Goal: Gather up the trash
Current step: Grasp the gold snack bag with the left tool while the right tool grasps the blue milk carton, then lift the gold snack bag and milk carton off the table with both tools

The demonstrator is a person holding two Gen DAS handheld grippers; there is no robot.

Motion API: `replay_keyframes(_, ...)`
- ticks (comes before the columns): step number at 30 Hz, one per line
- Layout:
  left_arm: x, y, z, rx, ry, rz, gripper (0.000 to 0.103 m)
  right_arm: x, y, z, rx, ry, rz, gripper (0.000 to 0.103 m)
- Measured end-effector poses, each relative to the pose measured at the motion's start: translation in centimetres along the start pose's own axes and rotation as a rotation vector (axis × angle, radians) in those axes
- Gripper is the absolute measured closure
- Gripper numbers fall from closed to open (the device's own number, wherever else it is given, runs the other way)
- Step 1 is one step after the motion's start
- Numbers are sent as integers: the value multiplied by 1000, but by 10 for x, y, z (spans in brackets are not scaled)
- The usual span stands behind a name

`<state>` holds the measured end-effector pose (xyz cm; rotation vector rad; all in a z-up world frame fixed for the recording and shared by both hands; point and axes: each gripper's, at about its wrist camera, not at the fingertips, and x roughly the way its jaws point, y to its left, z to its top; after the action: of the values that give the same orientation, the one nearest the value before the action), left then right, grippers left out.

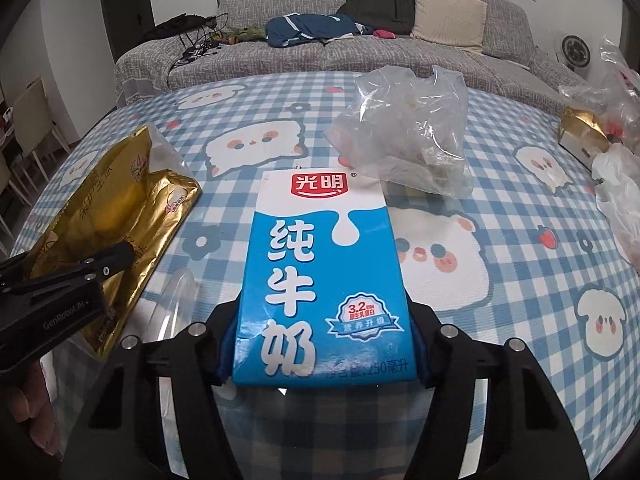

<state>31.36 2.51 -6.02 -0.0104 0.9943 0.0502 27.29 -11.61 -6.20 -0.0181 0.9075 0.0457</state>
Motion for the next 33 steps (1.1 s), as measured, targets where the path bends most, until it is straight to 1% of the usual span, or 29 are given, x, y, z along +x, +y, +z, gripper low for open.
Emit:
replay_keyframes(1, -1, 2, 0, -4, -6, 4, 67, 0, 0, 0, -1, -1, 2, 42)
replay_keyframes(2, -2, 4, 0, -10, -7, -9, 75, 0, -1, 0, -2, -3, 5, 42)
replay_keyframes(3, -3, 6, 0, -19, -6, -24, 81, 0, -1, 0, -1, -6, 6, 42)
replay_keyframes(6, -8, 6, 0, -20, -21, -21, 91, -1, -1, 0, 1, -17, 2, 42)
replay_keyframes(8, -10, 5, -1, -22, -29, -22, 95, -2, 0, -1, -3, -24, -1, 42)
replay_keyframes(14, -17, 9, -2, -49, -37, -37, 98, -10, 1, -4, -15, -33, -9, 42)
replay_keyframes(22, -30, 6, -7, -41, -52, -35, 99, -23, 1, -5, -19, -46, -7, 42)
replay_keyframes(33, -59, 3, -27, -40, -71, -30, 99, -48, 2, -14, -17, -64, 1, 42)
